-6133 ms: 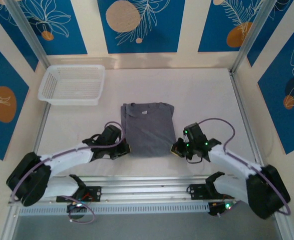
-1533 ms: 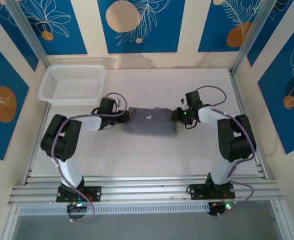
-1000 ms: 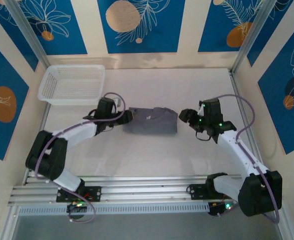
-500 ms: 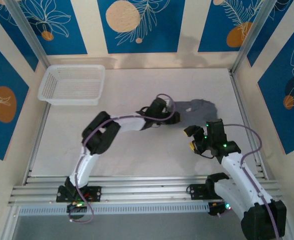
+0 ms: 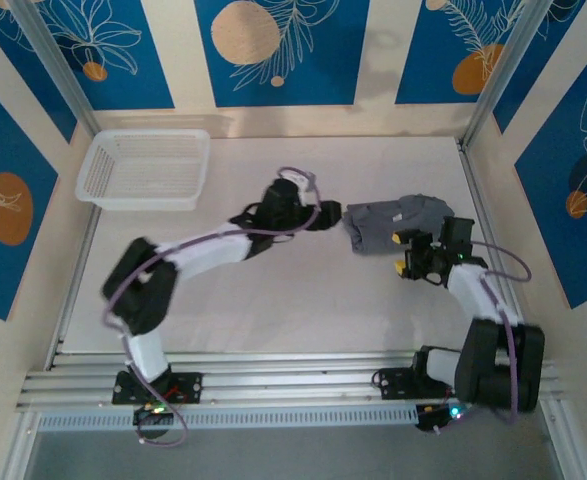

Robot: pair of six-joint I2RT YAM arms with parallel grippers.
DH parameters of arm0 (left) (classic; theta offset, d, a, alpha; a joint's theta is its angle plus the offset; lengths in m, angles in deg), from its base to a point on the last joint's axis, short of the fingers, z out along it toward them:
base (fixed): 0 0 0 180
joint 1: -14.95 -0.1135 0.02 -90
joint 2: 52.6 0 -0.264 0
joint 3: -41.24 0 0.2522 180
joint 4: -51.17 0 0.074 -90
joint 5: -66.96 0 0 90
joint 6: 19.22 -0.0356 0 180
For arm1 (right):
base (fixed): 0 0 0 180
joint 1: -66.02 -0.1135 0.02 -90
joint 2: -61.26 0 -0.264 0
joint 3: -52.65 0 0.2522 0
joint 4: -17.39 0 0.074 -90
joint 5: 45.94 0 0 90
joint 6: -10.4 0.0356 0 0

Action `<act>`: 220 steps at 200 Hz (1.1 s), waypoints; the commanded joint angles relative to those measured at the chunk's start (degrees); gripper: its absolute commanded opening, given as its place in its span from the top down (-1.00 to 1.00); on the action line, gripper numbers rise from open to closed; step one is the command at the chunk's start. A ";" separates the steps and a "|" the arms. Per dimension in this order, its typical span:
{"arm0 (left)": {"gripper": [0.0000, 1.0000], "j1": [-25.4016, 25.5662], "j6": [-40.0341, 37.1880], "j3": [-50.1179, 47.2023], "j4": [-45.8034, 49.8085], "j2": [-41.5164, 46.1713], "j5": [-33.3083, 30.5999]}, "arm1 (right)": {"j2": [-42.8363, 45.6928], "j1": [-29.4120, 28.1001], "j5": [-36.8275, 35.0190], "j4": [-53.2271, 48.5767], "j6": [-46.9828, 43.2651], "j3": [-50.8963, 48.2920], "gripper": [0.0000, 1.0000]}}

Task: Fold the inside-out t-shirt

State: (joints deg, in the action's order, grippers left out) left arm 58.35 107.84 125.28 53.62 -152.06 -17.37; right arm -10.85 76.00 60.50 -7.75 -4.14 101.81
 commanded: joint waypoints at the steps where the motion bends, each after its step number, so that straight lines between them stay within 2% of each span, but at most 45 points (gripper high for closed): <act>1: -0.72 0.37 -5.59 -5.90 2.45 11.02 -3.35 | -7.49 -0.16 4.04 11.75 1.91 1.99 -0.09; 37: -0.73 0.15 -8.02 -13.67 10.14 25.23 -13.03 | -18.18 -0.33 0.43 14.28 3.51 7.63 0.11; 63: -0.73 -1.22 -8.12 -16.75 14.89 31.93 -18.96 | -22.52 -0.27 -5.23 11.36 6.22 13.06 0.26; 77: -0.72 -2.35 -7.00 -18.50 17.08 35.18 -21.67 | -26.93 -0.14 -7.45 9.20 7.54 16.88 0.40; 88: -0.72 -3.46 -6.16 -20.11 17.97 37.71 -23.37 | -30.96 -0.09 -7.96 9.19 8.84 19.34 0.43; 97: -0.72 -4.54 -5.79 -21.42 18.35 39.78 -23.98 | -33.87 0.02 -8.55 8.77 9.18 21.45 0.49; 117: -0.72 -6.96 -5.25 -23.44 19.67 43.21 -24.14 | -37.88 -0.12 -12.22 8.17 9.18 26.12 0.50; 135: -0.72 -8.62 -5.54 -24.37 20.21 44.65 -23.60 | -42.54 0.36 -14.92 2.36 4.94 35.74 0.49; 166: -0.72 -10.08 -5.86 -25.36 19.93 44.54 -22.82 | -53.08 1.27 -14.38 -6.41 0.68 52.95 0.49; 193: -0.72 -11.04 -5.68 -26.06 19.34 44.05 -22.62 | -58.45 0.49 -15.39 -6.93 2.72 59.84 0.49; 220: -0.72 -11.67 -6.43 -26.24 19.44 43.91 -22.48 | -65.63 0.79 -17.36 -13.82 0.25 73.98 0.47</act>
State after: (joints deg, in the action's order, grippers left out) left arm 47.70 102.12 99.36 72.94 -108.06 -39.64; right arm -70.54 76.65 46.67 -14.00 -1.32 166.00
